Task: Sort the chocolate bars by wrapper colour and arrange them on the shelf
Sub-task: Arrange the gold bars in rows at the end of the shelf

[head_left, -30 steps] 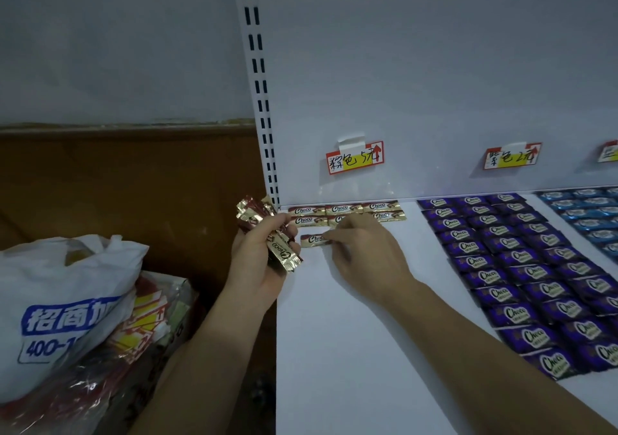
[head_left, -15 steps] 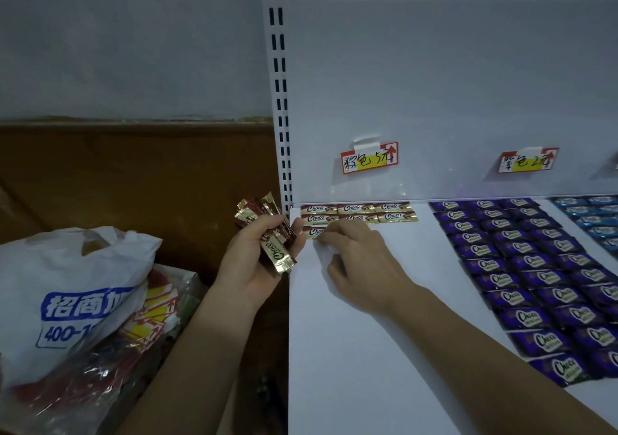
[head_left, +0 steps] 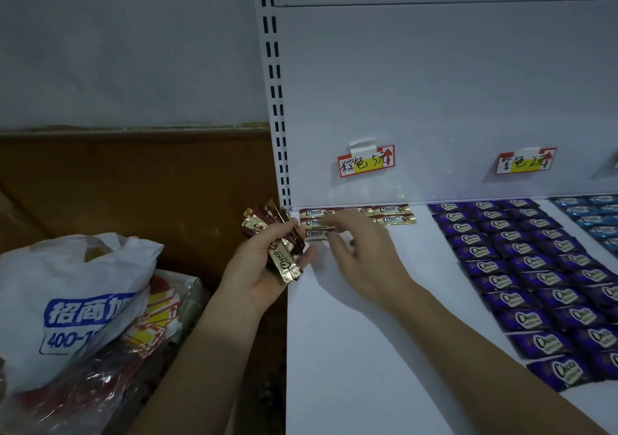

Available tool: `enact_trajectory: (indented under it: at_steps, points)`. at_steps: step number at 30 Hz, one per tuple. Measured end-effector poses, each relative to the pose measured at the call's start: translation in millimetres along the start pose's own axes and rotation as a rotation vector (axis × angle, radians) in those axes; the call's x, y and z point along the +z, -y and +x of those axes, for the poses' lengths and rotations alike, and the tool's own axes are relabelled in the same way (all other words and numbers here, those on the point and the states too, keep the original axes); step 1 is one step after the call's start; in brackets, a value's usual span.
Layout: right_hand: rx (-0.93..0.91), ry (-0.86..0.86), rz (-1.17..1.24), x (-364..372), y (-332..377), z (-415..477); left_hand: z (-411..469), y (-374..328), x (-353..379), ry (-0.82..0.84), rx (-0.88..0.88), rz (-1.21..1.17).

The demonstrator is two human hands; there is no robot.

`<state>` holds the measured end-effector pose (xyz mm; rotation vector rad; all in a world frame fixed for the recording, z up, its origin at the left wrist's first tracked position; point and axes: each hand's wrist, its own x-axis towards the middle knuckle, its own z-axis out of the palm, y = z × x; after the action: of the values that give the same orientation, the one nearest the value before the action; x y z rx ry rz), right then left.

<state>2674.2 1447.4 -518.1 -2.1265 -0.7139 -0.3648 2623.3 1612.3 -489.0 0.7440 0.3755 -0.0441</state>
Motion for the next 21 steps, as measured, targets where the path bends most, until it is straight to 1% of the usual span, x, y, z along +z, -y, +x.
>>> enact_trajectory:
  at_steps: [1,2,3,6,9,14,18,21]
  points:
    - [0.096,-0.065,0.156,-5,5,3,-1,1,2,0.006,0.009,0.033]
    - [0.173,-0.088,0.289,-9,9,5,-2,3,4,0.008,0.024,0.078]
    - [0.212,-0.073,0.379,-12,10,7,-2,5,6,0.006,0.040,0.131]
    - [0.234,0.030,0.502,-15,10,8,-5,13,11,0.000,0.081,0.283]
    - [0.304,0.072,0.621,-25,7,8,-5,17,17,-0.019,0.139,0.379]
    - [0.408,0.148,0.670,-31,9,9,-4,20,19,-0.014,0.184,0.458]
    - [0.424,0.144,0.684,-35,8,10,-2,22,17,-0.031,0.220,0.444]
    - [0.453,0.112,0.696,-38,5,11,-1,26,16,-0.060,0.236,0.368]
